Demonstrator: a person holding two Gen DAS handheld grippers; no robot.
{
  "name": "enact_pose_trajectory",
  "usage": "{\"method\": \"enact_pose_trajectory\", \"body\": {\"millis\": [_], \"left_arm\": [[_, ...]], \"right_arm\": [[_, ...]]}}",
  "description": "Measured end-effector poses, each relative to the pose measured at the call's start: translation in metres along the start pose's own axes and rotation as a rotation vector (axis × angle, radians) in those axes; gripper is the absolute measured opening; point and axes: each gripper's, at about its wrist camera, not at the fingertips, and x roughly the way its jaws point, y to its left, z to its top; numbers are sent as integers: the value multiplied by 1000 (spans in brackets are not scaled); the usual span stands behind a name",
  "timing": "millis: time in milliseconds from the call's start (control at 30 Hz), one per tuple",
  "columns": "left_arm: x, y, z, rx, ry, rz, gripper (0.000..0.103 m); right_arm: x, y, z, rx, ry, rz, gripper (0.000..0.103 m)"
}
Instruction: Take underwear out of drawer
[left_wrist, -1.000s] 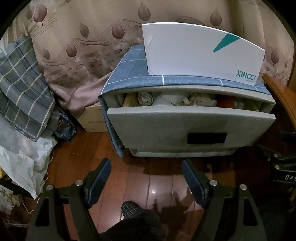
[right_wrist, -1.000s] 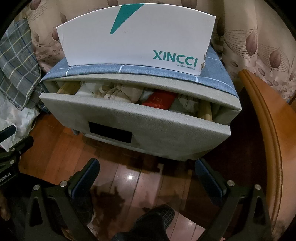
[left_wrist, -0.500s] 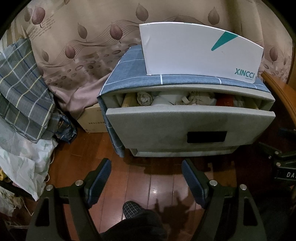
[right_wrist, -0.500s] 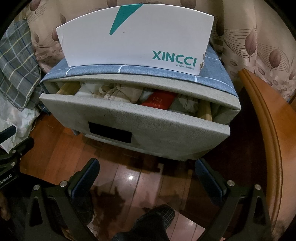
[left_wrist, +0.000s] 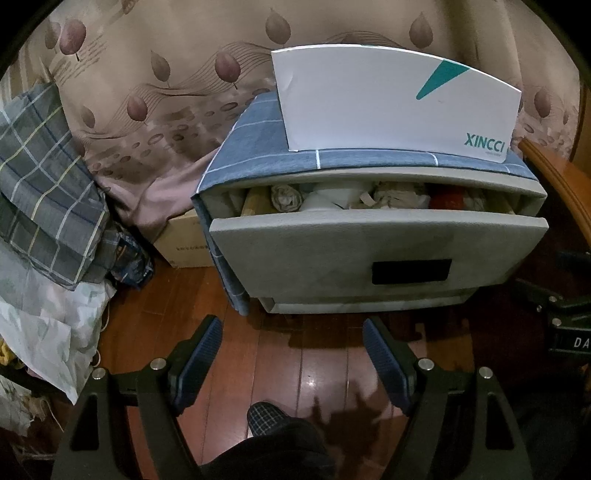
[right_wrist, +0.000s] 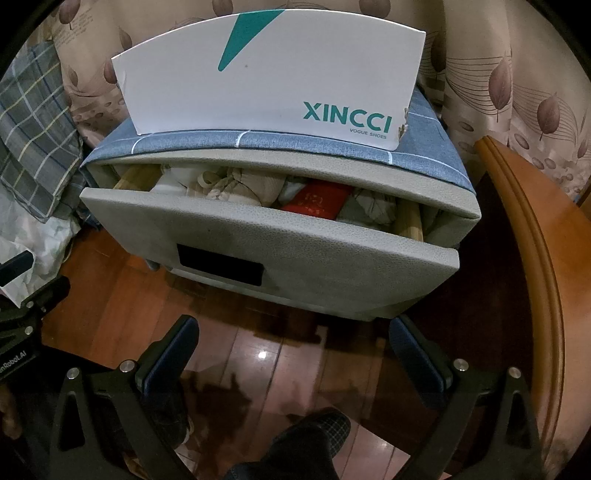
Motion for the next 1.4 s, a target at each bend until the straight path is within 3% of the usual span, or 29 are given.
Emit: {"method": "enact_pose_trajectory", "body": {"millis": [267, 467, 700, 933, 1200, 1400], "left_arm": [[-3, 0, 2, 20, -14, -6, 81], [-6, -2, 11, 93, -47, -24, 81], [-2, -12, 31, 267, -128, 21, 81], [21, -39, 39, 530, -208, 119, 81], [49, -65, 33, 764, -217, 116, 81], [69, -75, 32, 831, -191, 101, 81]], "right_arm": [[0, 1, 1, 2, 0, 3, 102], [0, -2, 2, 17, -3, 14, 102], [0, -6, 2, 40, -5, 26, 102], [3, -21, -1, 109, 7, 46, 102], [7, -27, -1, 121, 22, 58, 102], [10, -28, -3, 134, 30, 69, 102]]}}
